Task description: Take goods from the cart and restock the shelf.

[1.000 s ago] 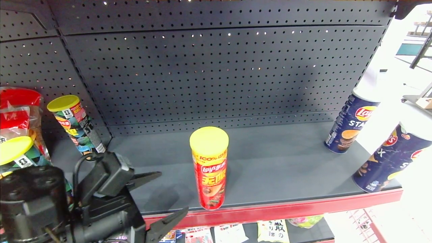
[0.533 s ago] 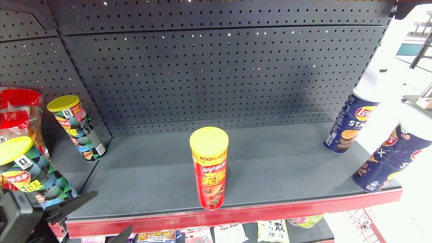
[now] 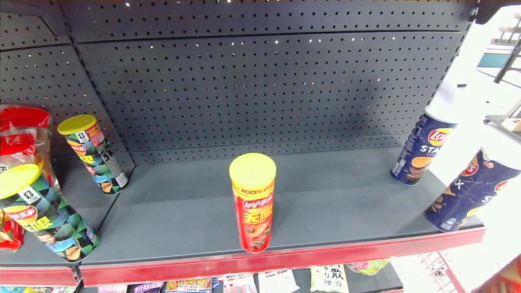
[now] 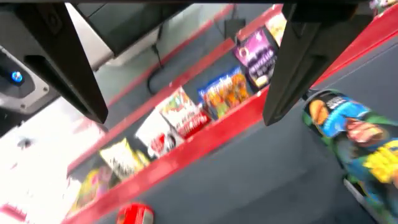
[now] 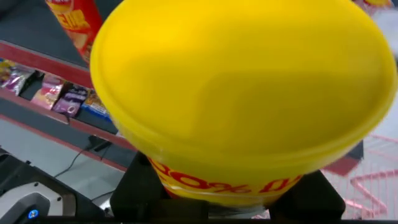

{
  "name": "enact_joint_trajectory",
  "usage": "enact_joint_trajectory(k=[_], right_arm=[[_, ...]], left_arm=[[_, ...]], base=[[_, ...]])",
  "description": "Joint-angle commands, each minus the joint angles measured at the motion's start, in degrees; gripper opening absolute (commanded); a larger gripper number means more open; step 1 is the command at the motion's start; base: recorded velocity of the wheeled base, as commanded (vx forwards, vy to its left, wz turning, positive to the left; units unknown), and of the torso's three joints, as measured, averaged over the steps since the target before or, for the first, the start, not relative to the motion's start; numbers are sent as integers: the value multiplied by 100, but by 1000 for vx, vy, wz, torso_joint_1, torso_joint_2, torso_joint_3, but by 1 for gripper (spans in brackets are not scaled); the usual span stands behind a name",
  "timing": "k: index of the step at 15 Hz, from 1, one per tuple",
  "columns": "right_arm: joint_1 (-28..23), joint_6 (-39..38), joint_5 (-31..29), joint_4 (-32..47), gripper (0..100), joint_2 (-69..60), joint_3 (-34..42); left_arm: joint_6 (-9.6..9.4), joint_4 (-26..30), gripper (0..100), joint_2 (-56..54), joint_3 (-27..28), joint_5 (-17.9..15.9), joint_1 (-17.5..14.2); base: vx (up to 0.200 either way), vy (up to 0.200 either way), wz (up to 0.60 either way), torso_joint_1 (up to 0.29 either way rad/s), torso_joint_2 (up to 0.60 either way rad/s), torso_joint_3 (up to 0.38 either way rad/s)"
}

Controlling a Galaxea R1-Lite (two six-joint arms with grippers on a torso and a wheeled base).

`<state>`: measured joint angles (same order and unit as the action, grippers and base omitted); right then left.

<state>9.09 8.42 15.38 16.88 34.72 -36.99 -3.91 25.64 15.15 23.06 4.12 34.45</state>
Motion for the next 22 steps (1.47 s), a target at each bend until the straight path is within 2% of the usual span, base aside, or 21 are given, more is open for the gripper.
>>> enact_joint_trajectory(k=[1,4,7,10,12,16,18,22], right_arm=[[804,98,105,-642,0,2171,-889],[1033,107,114,-1003,0,3111,-1373],[1314,89,114,-1776,0,4096,-1645],[1464,72,105,-2532,0,4746,-1680],[1587,63,105,-2989,0,5370,-2023],[1657,28,96,-3103,0,6152,-2814],[1789,28,88,-3121,0,6328,-2902],[1921,28,8,-3771,0,6741,-2928]], left_arm=[[-4,91,100,-672,-21,1,-17],[-13,117,100,-1058,-417,1,-26],[-57,117,100,-1366,-768,36,-35],[-57,108,100,-1357,-865,36,-61],[-57,108,100,-1313,-865,45,-61],[-57,117,100,-1340,-865,54,-79],[-57,117,100,-1357,-865,54,-167],[-57,117,100,-1383,-865,54,-202]], base=[[0,0,0,0,0,0],[0,0,0,0,0,0],[0,0,0,0,0,0],[0,0,0,0,0,0],[0,0,0,0,0,0],[0,0,0,0,0,0],[0,0,0,0,0,0],[0,0,0,0,0,0]])
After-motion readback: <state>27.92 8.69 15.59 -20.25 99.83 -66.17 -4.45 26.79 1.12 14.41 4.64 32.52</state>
